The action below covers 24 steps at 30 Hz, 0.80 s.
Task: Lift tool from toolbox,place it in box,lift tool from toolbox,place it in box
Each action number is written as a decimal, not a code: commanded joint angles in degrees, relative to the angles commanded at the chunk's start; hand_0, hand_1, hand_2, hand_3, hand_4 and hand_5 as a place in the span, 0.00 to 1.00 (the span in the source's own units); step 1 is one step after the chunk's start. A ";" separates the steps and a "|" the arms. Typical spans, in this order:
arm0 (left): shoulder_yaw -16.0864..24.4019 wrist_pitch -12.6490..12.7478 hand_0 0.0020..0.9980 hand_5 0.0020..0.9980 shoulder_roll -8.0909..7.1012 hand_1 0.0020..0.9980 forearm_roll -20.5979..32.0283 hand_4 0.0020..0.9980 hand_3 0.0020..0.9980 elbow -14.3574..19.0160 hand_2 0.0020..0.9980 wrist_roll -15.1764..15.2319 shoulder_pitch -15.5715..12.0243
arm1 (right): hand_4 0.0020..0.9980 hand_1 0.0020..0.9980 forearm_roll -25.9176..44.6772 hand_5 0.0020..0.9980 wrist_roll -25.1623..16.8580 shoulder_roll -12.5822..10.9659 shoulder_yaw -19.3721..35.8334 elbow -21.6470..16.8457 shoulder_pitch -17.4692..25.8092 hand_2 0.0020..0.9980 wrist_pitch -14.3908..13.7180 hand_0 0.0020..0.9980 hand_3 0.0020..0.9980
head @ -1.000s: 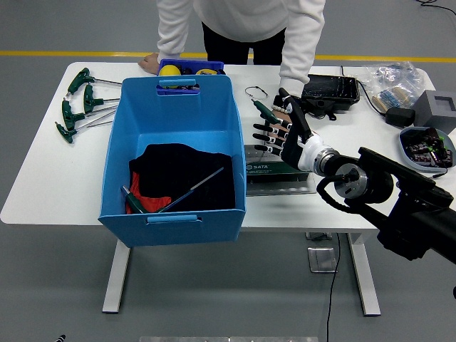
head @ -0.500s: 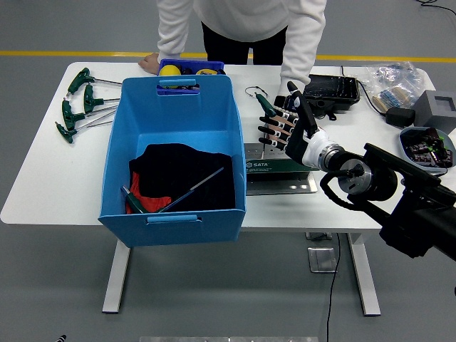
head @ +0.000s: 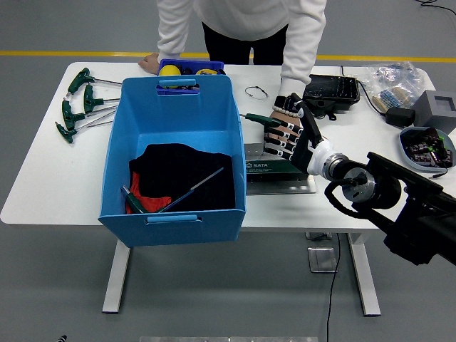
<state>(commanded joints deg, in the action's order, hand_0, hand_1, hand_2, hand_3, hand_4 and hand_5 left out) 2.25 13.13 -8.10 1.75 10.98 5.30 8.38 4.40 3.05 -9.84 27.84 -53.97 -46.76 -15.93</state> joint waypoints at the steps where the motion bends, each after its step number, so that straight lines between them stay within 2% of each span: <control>1: 0.02 0.00 0.76 0.73 0.00 0.72 -0.04 0.79 0.77 0.01 0.78 0.00 0.00 | 1.00 0.54 -0.02 0.87 0.01 0.03 -0.04 0.02 0.05 0.70 0.02 0.46 0.75; 24: -0.41 -0.13 0.76 0.74 -0.02 0.72 0.04 0.79 0.77 0.16 0.79 0.03 0.25 | 1.00 0.54 0.22 0.87 -0.04 2.38 -0.18 2.01 -0.28 0.70 0.11 0.46 0.75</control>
<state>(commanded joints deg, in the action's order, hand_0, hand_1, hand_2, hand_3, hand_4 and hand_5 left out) 1.84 13.00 -8.12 1.80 11.13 5.33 8.63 4.62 3.01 -7.46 27.66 -51.96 -47.04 -15.81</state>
